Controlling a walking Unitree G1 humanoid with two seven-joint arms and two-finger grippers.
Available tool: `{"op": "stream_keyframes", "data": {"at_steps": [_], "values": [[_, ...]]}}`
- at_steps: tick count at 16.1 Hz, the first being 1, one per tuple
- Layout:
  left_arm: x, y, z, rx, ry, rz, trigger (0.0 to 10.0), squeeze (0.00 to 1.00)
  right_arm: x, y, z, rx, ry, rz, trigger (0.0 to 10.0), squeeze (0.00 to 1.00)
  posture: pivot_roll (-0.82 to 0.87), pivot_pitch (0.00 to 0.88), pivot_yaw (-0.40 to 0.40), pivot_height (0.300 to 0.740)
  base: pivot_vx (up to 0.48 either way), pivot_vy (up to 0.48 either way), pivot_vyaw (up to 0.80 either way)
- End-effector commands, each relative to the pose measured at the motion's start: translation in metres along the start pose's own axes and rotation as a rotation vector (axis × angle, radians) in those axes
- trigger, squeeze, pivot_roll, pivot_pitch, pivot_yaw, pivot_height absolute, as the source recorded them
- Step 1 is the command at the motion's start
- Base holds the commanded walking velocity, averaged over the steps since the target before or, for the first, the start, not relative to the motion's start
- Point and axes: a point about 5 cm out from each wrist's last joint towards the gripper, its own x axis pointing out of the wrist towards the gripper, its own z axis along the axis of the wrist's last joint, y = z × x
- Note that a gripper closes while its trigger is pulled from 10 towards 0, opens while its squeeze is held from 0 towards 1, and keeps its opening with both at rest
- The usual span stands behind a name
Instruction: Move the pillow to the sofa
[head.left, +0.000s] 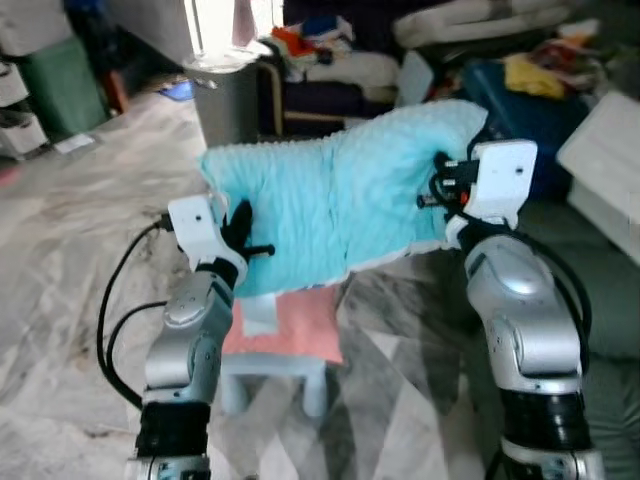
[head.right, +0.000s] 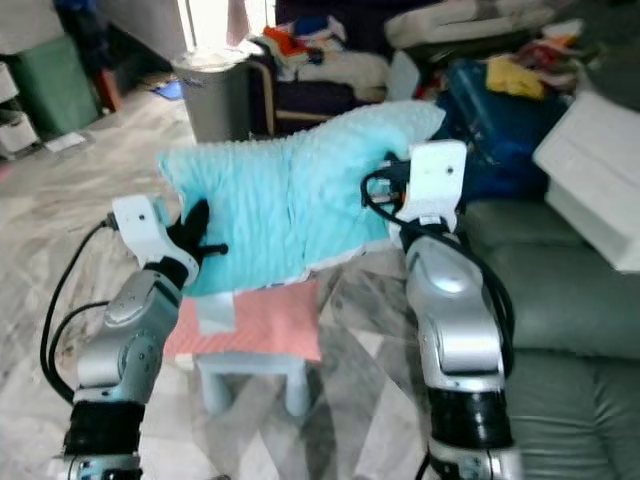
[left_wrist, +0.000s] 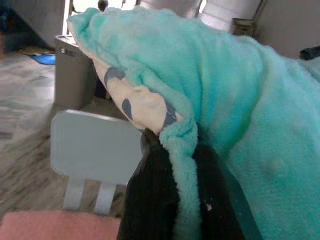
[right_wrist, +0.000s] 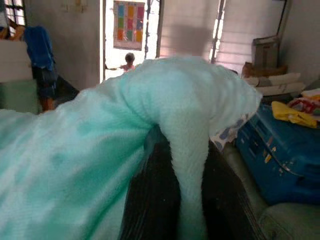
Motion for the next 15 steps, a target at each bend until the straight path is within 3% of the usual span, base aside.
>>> {"op": "stream_keyframes", "data": {"at_steps": [1,15], "values": [[0.0008,-0.0036,0.0034,-0.005,-0.013,-0.016,10.0,0.00,0.0007,-0.0005,0.0053,-0.001,-0.019,-0.002,10.0,0.00,-0.09,0.000,0.002,0.740,-0.352,0.000,0.00],[0.0010,-0.0040,0.0014,-0.010,0.001,-0.012,10.0,0.00,-0.0004,-0.0009,0.0023,-0.007,0.001,-0.001,10.0,0.00,-0.10,0.000,0.004,0.740,-0.343,0.000,0.00]]}}
